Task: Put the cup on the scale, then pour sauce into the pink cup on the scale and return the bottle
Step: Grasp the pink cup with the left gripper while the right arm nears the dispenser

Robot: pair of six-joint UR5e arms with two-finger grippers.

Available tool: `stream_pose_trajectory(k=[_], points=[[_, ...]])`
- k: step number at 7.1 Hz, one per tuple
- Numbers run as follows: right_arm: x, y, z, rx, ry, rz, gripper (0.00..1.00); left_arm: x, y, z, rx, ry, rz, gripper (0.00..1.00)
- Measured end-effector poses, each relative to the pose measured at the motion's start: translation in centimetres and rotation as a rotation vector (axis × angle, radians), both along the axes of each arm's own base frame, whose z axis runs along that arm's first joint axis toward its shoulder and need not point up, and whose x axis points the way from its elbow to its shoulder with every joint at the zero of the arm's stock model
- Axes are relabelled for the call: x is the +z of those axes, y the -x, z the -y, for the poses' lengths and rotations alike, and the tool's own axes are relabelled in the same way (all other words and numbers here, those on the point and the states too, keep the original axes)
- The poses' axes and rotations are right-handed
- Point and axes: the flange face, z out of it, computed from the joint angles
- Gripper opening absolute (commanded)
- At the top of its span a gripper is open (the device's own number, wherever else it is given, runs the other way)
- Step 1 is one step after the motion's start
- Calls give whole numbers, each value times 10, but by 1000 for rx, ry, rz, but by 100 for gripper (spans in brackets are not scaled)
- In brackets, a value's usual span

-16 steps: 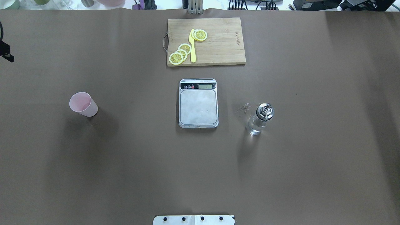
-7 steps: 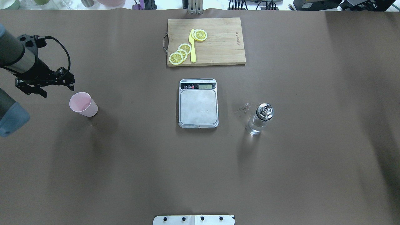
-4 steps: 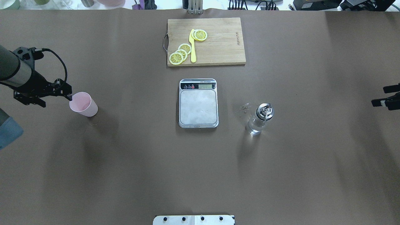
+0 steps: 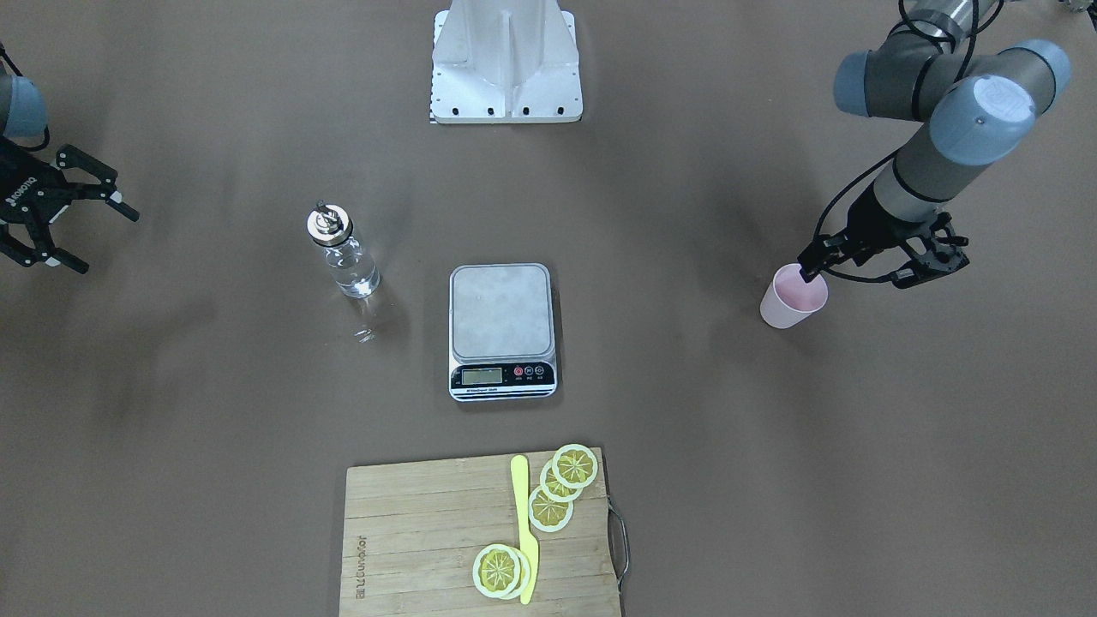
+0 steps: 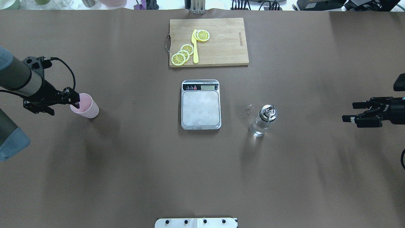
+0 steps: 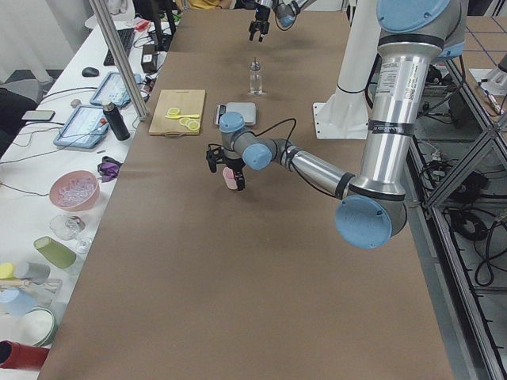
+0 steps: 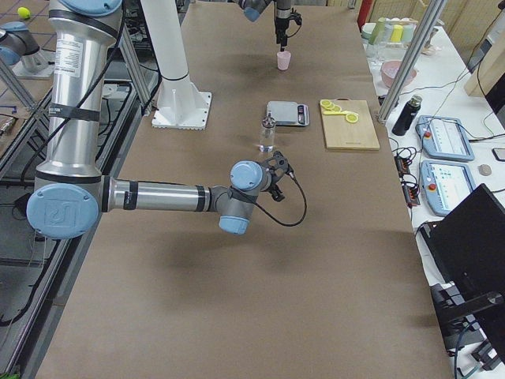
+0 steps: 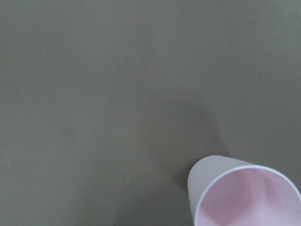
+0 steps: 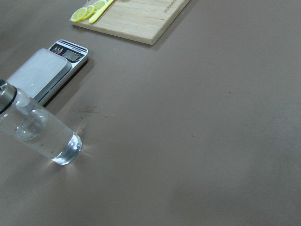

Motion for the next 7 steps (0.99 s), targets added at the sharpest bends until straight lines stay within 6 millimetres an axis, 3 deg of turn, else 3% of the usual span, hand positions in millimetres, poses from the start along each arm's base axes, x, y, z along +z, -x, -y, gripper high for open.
stream_pose_trajectory(k=[2, 4, 5, 6, 7], points=[[-12, 34, -6, 16, -29, 27, 100, -3, -12, 2, 13, 5, -2, 67], [-28, 69, -6, 39, -63, 48, 100, 0, -20, 5, 22, 16, 1, 41], [-34, 83, -8, 46, -76, 58, 100, 1, -23, 8, 24, 19, 3, 15], [-38, 94, -13, 53, -91, 71, 100, 1, -25, 10, 25, 20, 2, 0], [-41, 105, -20, 67, -110, 83, 100, -1, -26, 12, 25, 18, 1, 0]])
